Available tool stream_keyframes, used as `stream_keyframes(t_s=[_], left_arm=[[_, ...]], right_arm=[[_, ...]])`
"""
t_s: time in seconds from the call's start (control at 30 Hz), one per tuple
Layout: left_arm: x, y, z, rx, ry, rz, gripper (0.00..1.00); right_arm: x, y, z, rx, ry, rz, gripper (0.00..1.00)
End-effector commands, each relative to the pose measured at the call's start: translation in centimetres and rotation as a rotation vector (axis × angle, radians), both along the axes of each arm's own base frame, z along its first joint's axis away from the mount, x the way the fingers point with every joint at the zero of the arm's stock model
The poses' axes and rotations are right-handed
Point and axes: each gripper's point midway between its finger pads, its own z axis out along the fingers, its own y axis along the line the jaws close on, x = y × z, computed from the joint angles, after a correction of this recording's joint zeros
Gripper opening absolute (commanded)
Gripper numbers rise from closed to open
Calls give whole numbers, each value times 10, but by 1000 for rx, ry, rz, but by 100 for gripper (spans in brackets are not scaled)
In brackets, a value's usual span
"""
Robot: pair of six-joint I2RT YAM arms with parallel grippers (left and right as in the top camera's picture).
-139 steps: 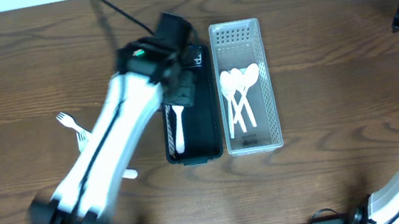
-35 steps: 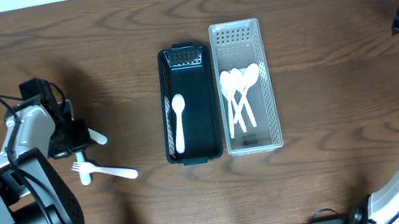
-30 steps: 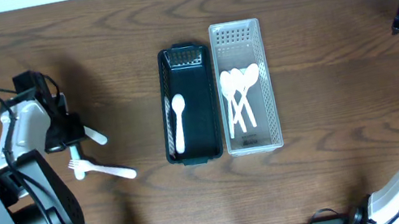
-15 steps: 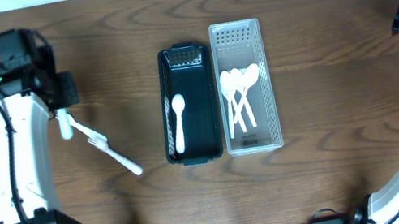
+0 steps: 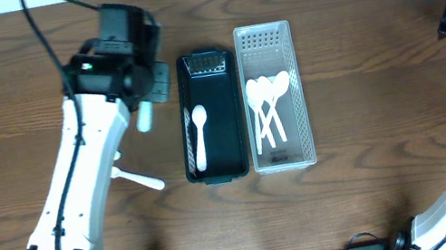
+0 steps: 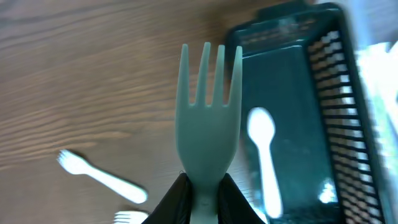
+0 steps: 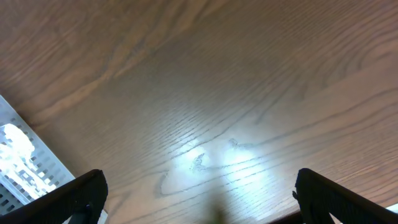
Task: Pack container
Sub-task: 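Move the fork into the black basket and release it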
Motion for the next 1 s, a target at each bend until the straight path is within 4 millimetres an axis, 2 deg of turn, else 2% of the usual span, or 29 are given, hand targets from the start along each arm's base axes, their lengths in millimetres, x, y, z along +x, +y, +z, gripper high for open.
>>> stream_keyframes(t_s=[0.0,0.23,0.4,0.63,0.77,0.8,0.83,0.87,0.93,0.97], left_arm=[[2,-23,-5,-60,23,20,12],[-8,-77,-52,-84,156,-88,9],[-17,-102,-79,-53,215,-149,9],[-18,-101,-119,-17,311,-123,10],[-18,-97,-133,-3,342,-112,10],[-18,-97,-133,-2,341,-117,17],[-17,-97,-133,3,338,-129,34],[-16,-96,-132,12,332,-133,43],[-12,-89,-126,50,301,-130,55],[-10,-86,-123,68,284,-132,57]], right_arm=[[0,3,0,7,1,19,99],[0,3,0,7,1,19,99],[-1,3,-1,8,4,19,99],[-3,4,-1,12,11,19,99],[-3,4,-1,12,11,19,99],[-3,4,-1,12,11,19,99],[-2,4,-1,12,11,19,99],[-2,4,-1,12,11,20,99],[-2,4,-1,12,11,19,99],[-2,4,-1,11,10,19,99]])
